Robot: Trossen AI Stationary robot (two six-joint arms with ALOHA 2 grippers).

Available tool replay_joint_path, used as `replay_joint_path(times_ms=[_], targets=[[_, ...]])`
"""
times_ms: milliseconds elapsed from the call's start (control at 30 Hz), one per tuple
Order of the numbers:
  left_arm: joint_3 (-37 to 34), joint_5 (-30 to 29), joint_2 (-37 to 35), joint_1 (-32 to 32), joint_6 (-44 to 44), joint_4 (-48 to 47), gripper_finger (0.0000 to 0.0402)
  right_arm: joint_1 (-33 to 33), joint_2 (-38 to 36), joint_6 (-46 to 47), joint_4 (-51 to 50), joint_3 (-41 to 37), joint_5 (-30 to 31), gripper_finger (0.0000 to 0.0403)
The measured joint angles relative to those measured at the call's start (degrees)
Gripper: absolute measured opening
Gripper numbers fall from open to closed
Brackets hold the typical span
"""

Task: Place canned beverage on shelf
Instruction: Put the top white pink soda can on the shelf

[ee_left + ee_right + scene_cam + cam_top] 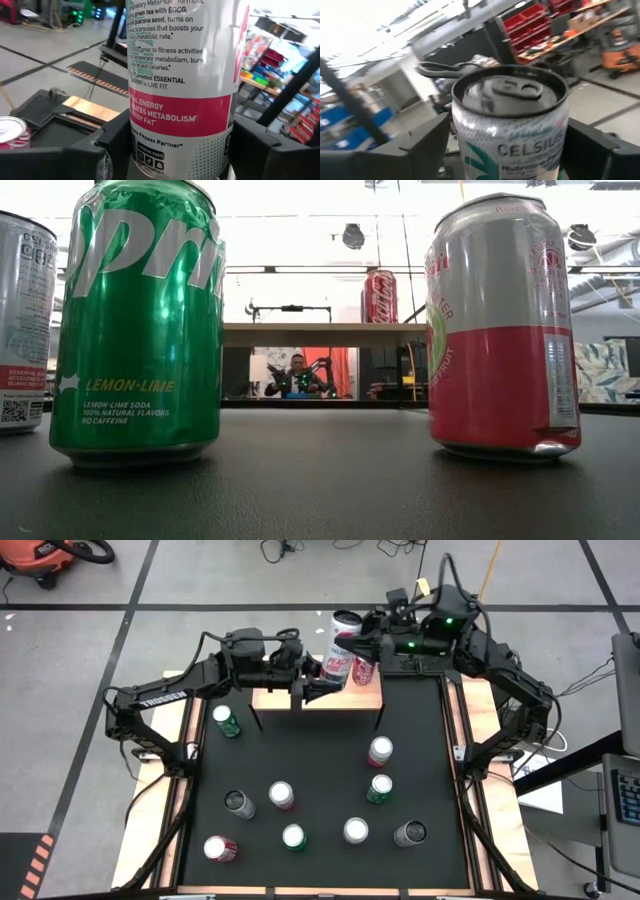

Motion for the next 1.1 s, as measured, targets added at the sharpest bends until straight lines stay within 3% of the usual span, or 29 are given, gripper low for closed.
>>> replay_joint_path(times_ms=[367,567,1100], targets=[[0.0,1.66,0.07,0.6,7.75,0.46,0.0249,-4.23,-0.09,0.01,-6.15,8.3,-4.72,0.0342],[0.0,1.99,0.08,1.22,7.95,2.85,0.0249,-4.97,0.03,-6.63,-11.57,12.51,-5.06,0.0342],[0.0,2.75,4.09,1.11,7.61,7.6,0.0249,-6.37,2.82,-10.18,-21.81,18.27,-8.96,0.0357]])
